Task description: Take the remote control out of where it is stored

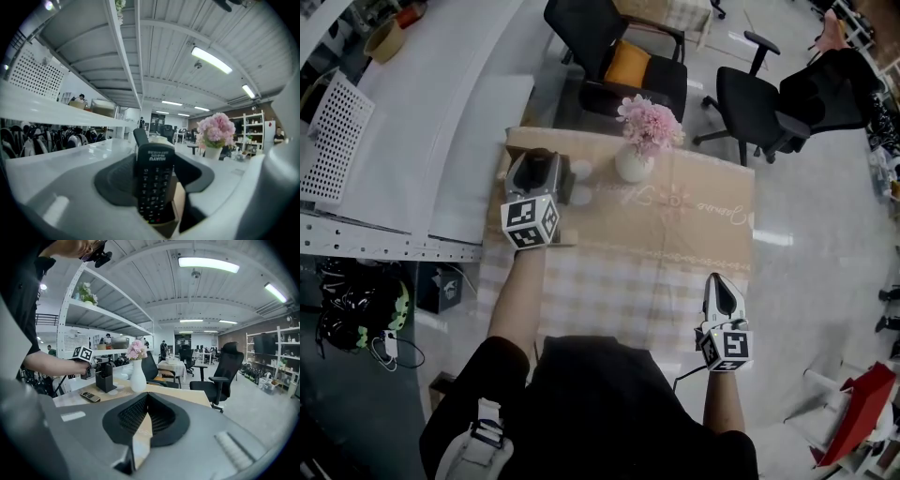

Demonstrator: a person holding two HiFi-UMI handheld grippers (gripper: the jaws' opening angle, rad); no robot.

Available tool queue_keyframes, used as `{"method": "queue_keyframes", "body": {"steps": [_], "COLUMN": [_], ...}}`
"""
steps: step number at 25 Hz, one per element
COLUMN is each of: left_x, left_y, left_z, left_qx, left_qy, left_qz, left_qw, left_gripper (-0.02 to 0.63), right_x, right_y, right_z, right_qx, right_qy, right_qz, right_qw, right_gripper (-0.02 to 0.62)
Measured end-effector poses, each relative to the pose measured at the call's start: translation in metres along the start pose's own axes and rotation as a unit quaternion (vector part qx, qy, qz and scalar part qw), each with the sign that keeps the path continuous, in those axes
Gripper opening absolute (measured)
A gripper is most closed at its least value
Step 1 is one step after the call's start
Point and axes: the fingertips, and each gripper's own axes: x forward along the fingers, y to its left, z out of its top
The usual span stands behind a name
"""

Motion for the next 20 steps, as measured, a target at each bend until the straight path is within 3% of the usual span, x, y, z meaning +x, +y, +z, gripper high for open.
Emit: {"method": "queue_keyframes", "body": {"steps": [12,20], "left_x": [-0.066,-0.118], "left_y": [-0.025,-0.033], "left_z": [0.06,0.061], "left_qx": [0.055,0.084], "left_qy": [-0.046,-0.044], "left_qz": [-0.027,-0.021], "left_qw": [0.9971,0.9952], "left_gripper": [0.244,0.244], "right_x": [-0.013,-0.03], "right_y": [0.018,0.034], "right_z": [0.021,0.021], "right_qx": [-0.028,-0.039], "right_qy": [-0.036,-0.047], "right_qz": [0.053,0.088], "right_qw": [0.998,0.994], "right_gripper": [0.005,0.005]}}
